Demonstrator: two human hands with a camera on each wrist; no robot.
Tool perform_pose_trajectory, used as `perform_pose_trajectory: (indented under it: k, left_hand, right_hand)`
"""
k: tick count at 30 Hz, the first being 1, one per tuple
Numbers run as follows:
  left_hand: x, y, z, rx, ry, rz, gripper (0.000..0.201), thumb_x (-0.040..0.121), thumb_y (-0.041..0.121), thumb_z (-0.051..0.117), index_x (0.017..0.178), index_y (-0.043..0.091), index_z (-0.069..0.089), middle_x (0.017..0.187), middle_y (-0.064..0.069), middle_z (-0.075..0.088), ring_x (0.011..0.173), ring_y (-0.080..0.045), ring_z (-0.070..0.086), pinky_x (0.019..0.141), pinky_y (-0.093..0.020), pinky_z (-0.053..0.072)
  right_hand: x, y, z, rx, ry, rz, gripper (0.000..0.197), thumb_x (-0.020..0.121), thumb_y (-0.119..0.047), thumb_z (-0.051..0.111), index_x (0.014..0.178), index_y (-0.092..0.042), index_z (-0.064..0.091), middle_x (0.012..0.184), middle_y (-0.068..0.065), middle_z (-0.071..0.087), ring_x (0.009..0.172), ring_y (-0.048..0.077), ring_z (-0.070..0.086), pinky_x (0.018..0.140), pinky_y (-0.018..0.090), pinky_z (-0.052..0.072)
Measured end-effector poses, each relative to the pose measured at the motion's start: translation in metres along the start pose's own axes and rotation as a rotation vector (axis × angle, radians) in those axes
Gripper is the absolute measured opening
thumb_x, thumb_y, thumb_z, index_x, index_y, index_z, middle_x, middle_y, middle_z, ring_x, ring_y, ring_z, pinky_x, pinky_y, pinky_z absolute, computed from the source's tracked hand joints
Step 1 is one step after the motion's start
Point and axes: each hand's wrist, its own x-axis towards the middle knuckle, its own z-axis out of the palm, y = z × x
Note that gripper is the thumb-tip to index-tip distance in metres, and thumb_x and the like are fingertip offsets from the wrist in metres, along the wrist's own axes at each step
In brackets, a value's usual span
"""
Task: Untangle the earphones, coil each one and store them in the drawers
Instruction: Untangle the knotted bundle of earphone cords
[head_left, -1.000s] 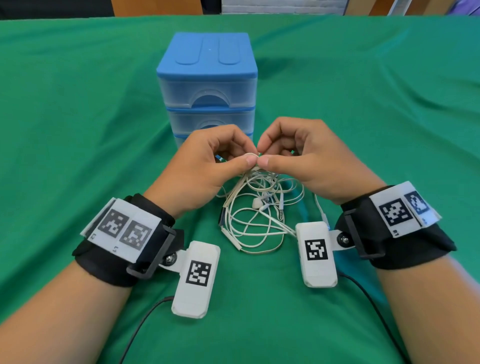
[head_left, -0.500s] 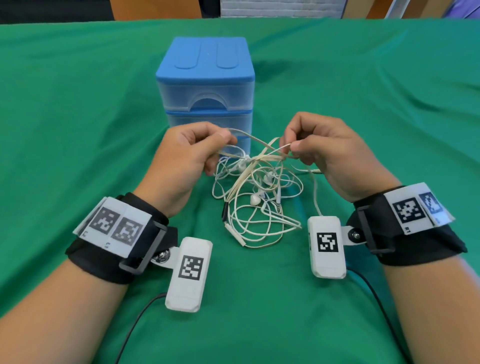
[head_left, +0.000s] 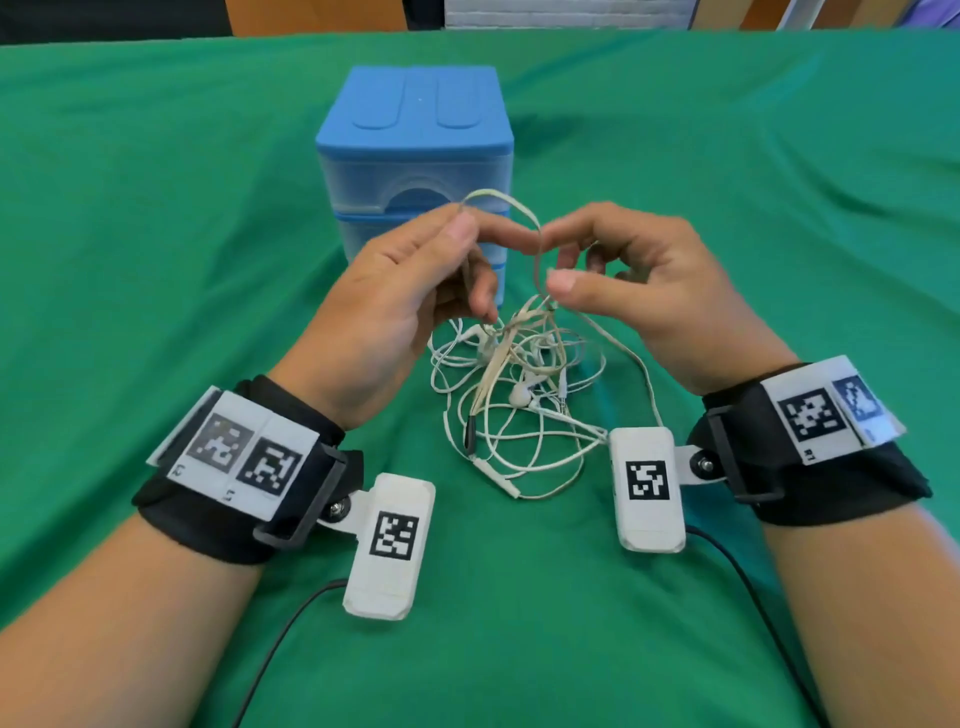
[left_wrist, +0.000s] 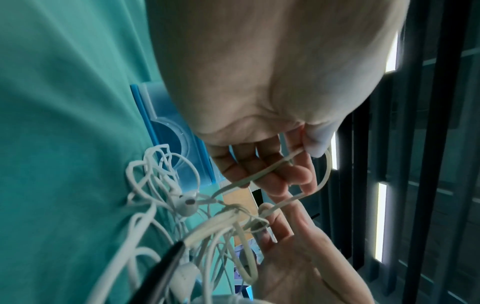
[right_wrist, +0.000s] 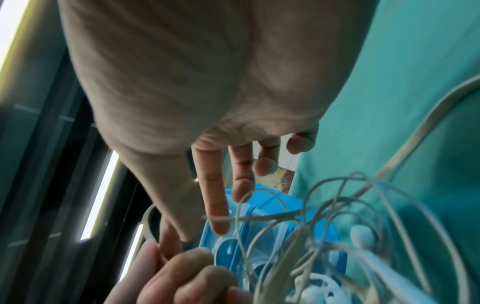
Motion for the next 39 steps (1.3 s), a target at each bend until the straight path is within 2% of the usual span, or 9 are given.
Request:
perform_pose_trajectory:
  k: [4, 9, 13, 19, 23, 26, 29, 35, 39]
  left_hand:
    - [0.000, -0.001, 0.002, 0.043, -0.009, -0.005, 0.035, 0.108, 0.020, 0.035, 0.111, 0.005, 0.067, 0.068, -0.006, 0.047, 0.068, -0.017, 0.044, 0.070, -0.030, 0.041]
    - [0.000, -0.005, -0.004, 0.159, 0.079, -0.043, 0.027, 0.103, 0.018, 0.048, 0.100, 0.007, 0.072, 0.059, 0.007, 0.033, 0.056, -0.011, 0.024, 0.054, -0.023, 0.022]
    - [0.000, -0.005, -0.005, 0.207, 0.089, -0.073, 0.017, 0.095, 0.017, 0.058, 0.090, 0.007, 0.071, 0.051, 0.016, 0.039, 0.050, -0.006, 0.025, 0.049, -0.017, 0.024]
    - [0.000, -0.007, -0.008, 0.230, 0.118, -0.082, 0.017, 0.096, 0.014, 0.059, 0.087, 0.006, 0.071, 0.053, 0.012, 0.044, 0.054, -0.010, 0.027, 0.051, -0.020, 0.025]
    - [0.001, -0.008, -0.006, 0.277, 0.105, -0.055, 0.018, 0.093, 0.021, 0.063, 0.084, 0.011, 0.075, 0.063, -0.016, 0.049, 0.058, -0.013, 0.033, 0.053, -0.026, 0.025]
    - [0.002, -0.010, -0.006, 0.279, 0.121, -0.053, 0.019, 0.093, 0.019, 0.062, 0.085, 0.007, 0.075, 0.061, 0.001, 0.051, 0.058, -0.010, 0.036, 0.054, -0.020, 0.030]
    - [0.001, -0.011, -0.008, 0.284, 0.127, -0.067, 0.018, 0.093, 0.020, 0.063, 0.083, 0.011, 0.075, 0.066, -0.010, 0.052, 0.060, -0.015, 0.036, 0.054, -0.024, 0.029]
    - [0.001, -0.013, -0.012, 0.301, 0.165, -0.101, 0.015, 0.095, 0.014, 0.063, 0.084, 0.013, 0.074, 0.062, 0.004, 0.054, 0.057, -0.011, 0.041, 0.054, -0.021, 0.035]
    - [0.001, -0.017, -0.015, 0.295, 0.174, -0.129, 0.008, 0.093, 0.009, 0.068, 0.091, 0.015, 0.073, 0.073, -0.001, 0.057, 0.060, -0.009, 0.043, 0.056, -0.020, 0.036]
  right_hand:
    - [0.001, -0.002, 0.009, -0.091, -0.024, -0.027, 0.014, 0.087, -0.019, 0.071, 0.083, -0.005, 0.073, 0.073, 0.015, 0.058, 0.066, 0.018, 0.042, 0.065, 0.026, 0.035]
    - [0.005, 0.000, -0.003, -0.013, 0.365, -0.038, 0.012, 0.084, -0.013, 0.068, 0.080, -0.002, 0.069, 0.078, 0.028, 0.062, 0.070, 0.039, 0.051, 0.068, 0.045, 0.042]
    - [0.005, -0.001, -0.007, 0.030, 0.485, -0.046, 0.014, 0.090, -0.016, 0.065, 0.087, -0.003, 0.067, 0.079, 0.024, 0.063, 0.068, 0.023, 0.046, 0.066, 0.033, 0.039]
    - [0.005, -0.009, -0.003, 0.136, 0.525, -0.053, 0.013, 0.098, -0.011, 0.057, 0.088, -0.005, 0.061, 0.062, 0.004, 0.060, 0.052, 0.017, 0.054, 0.048, 0.028, 0.043]
    - [0.004, -0.013, -0.002, 0.295, 0.585, -0.039, 0.018, 0.102, -0.015, 0.053, 0.085, -0.013, 0.055, 0.055, 0.002, 0.063, 0.042, 0.020, 0.053, 0.042, 0.028, 0.041]
    - [0.003, -0.015, -0.002, 0.388, 0.539, 0.009, 0.017, 0.104, -0.018, 0.050, 0.087, -0.016, 0.050, 0.069, 0.009, 0.072, 0.051, 0.021, 0.066, 0.047, 0.027, 0.043]
    - [0.003, -0.019, -0.001, 0.364, 0.549, -0.046, 0.013, 0.103, -0.016, 0.052, 0.091, -0.019, 0.048, 0.093, 0.011, 0.077, 0.081, 0.025, 0.076, 0.061, 0.029, 0.053]
    - [0.004, -0.022, -0.002, 0.319, 0.563, -0.220, 0.014, 0.097, -0.001, 0.059, 0.095, -0.011, 0.049, 0.117, 0.029, 0.066, 0.119, 0.035, 0.064, 0.097, 0.040, 0.053]
    - [0.003, -0.018, -0.004, 0.321, 0.488, -0.176, 0.015, 0.095, 0.001, 0.060, 0.093, -0.011, 0.050, 0.113, 0.024, 0.064, 0.127, 0.034, 0.059, 0.102, 0.043, 0.050]
